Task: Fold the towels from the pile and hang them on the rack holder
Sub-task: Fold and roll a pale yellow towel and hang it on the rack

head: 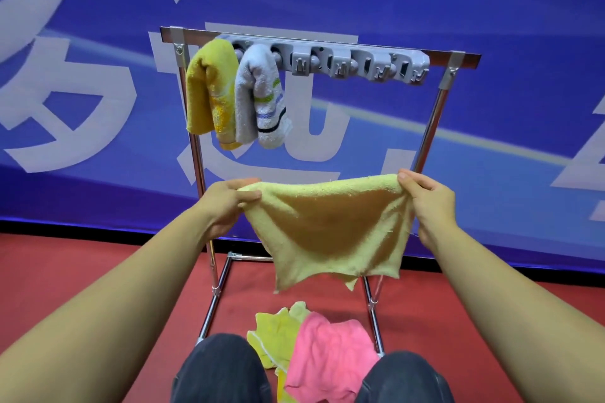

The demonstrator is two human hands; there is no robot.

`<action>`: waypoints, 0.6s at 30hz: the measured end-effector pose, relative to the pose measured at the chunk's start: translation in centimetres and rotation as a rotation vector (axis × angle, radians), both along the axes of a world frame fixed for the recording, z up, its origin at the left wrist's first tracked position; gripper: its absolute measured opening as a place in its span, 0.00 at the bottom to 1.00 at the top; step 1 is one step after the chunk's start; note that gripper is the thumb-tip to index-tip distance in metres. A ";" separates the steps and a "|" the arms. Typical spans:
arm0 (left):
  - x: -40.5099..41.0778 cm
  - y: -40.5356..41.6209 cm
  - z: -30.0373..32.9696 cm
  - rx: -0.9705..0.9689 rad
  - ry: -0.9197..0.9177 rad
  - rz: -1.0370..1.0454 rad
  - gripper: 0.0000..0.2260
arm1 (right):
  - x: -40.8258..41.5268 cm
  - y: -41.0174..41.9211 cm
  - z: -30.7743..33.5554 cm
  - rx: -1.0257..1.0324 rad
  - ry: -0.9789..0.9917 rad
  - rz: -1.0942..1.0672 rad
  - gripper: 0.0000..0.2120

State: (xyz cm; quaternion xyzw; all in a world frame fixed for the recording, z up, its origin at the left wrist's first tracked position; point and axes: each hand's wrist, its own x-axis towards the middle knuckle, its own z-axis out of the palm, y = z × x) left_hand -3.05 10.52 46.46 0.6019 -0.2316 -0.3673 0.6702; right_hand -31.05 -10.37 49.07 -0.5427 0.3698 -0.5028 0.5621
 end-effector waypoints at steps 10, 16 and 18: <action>0.1 -0.8 0.1 0.037 -0.249 0.209 0.13 | -0.6 0.0 -1.0 0.100 -0.029 0.238 0.24; 1.1 -0.3 0.9 0.022 -0.290 0.322 0.11 | -0.2 0.4 0.1 0.106 -0.189 0.149 0.13; 1.1 -0.2 1.2 0.042 -0.378 0.346 0.11 | -0.2 0.2 0.0 0.109 -0.203 0.118 0.12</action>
